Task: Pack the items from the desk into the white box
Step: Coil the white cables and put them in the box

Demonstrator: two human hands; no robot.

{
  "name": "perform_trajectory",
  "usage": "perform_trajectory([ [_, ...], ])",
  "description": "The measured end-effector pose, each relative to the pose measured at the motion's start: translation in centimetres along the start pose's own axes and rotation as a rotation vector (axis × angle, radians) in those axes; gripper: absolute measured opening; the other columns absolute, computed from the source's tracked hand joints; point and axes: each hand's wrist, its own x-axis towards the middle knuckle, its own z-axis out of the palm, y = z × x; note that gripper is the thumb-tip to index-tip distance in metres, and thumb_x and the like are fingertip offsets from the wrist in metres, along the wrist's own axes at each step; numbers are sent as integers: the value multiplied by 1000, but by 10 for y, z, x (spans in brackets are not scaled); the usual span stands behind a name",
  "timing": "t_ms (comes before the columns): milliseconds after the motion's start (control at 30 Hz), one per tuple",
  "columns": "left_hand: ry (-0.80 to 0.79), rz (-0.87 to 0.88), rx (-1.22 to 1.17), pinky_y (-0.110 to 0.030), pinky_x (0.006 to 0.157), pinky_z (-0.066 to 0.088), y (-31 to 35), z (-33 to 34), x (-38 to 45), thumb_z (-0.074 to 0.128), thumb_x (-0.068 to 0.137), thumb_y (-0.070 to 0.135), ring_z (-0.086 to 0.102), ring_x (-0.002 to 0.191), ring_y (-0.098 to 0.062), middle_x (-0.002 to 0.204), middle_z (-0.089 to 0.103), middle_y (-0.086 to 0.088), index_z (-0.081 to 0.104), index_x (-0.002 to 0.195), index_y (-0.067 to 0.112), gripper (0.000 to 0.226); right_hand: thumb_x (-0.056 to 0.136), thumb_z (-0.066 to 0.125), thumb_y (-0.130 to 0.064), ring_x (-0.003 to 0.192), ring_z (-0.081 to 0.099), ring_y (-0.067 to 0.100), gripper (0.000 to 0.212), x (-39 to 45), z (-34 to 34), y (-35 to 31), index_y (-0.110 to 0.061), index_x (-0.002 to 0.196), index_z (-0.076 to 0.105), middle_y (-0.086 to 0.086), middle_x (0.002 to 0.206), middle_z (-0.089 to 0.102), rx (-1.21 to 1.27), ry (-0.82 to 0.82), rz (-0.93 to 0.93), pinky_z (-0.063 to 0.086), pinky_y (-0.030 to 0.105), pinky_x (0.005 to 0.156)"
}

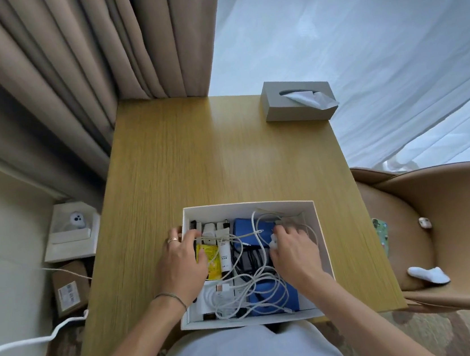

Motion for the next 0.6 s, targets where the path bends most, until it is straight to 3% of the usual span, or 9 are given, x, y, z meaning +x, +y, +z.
perform_trajectory([
  [67, 17, 20, -23, -24, 46, 38, 0, -1, 0, 61, 88, 23, 55, 90, -22, 125, 50, -7, 53, 119, 25, 32, 98, 56, -38, 117, 53, 28, 41, -1, 2, 3, -19, 134, 50, 7, 132, 57, 13, 14, -10, 50, 38, 90],
  [167, 45, 68, -110, -19, 45, 31, -2, -2, -1, 65, 88, 23, 52, 73, -16, 115, 55, -5, 39, 129, 25, 49, 97, 60, -42, 112, 54, 27, 43, -4, -1, 7, -21, 134, 53, 6, 130, 53, 72, 39, -23, 51, 37, 85],
  [233, 68, 98, -208, -24, 45, 41, -4, -7, -6, 66, 90, 23, 56, 68, -14, 112, 60, -6, 30, 136, 24, 58, 98, 59, -41, 107, 58, 23, 41, -8, -7, 10, -22, 133, 55, 3, 126, 56, 142, 79, -51, 51, 34, 85],
  [333, 133, 48, -284, -39, 59, 57, -13, -17, -13, 59, 95, 29, 64, 84, -19, 116, 60, -1, 30, 141, 24, 54, 98, 59, -36, 88, 63, 10, 27, -16, -23, 22, -24, 122, 63, -7, 108, 66, 277, 161, -72, 53, 28, 78],
  [400, 142, -9, -250, -34, 56, 54, -24, -23, -19, 54, 97, 37, 63, 76, -15, 100, 64, 6, 46, 124, 27, 30, 97, 62, -36, 68, 59, 4, 11, -21, -34, 35, -25, 96, 66, -12, 84, 67, 303, 223, -36, 52, 28, 62],
  [433, 131, -28, -209, -29, 51, 49, -30, -24, -21, 52, 97, 41, 60, 68, -11, 86, 64, 9, 53, 106, 27, 17, 95, 64, -36, 60, 55, 5, 16, -23, -38, 42, -25, 84, 61, -12, 72, 63, 309, 253, -7, 51, 29, 55],
  [500, 79, -31, -124, -22, 43, 33, -40, -23, -27, 52, 96, 46, 46, 48, -6, 59, 53, 10, 50, 72, 26, 32, 93, 67, -36, 48, 46, 8, 31, -28, -42, 56, -22, 70, 51, -9, 57, 53, 337, 290, 49, 41, 30, 46],
  [600, -31, -59, -61, -22, 42, 24, -45, -20, -36, 50, 94, 56, 31, 40, -9, 45, 36, 9, 40, 56, 23, 51, 91, 69, -42, 46, 37, 13, 45, -31, -37, 72, -14, 65, 46, -3, 51, 46, 329, 255, 124, 33, 32, 45],
])
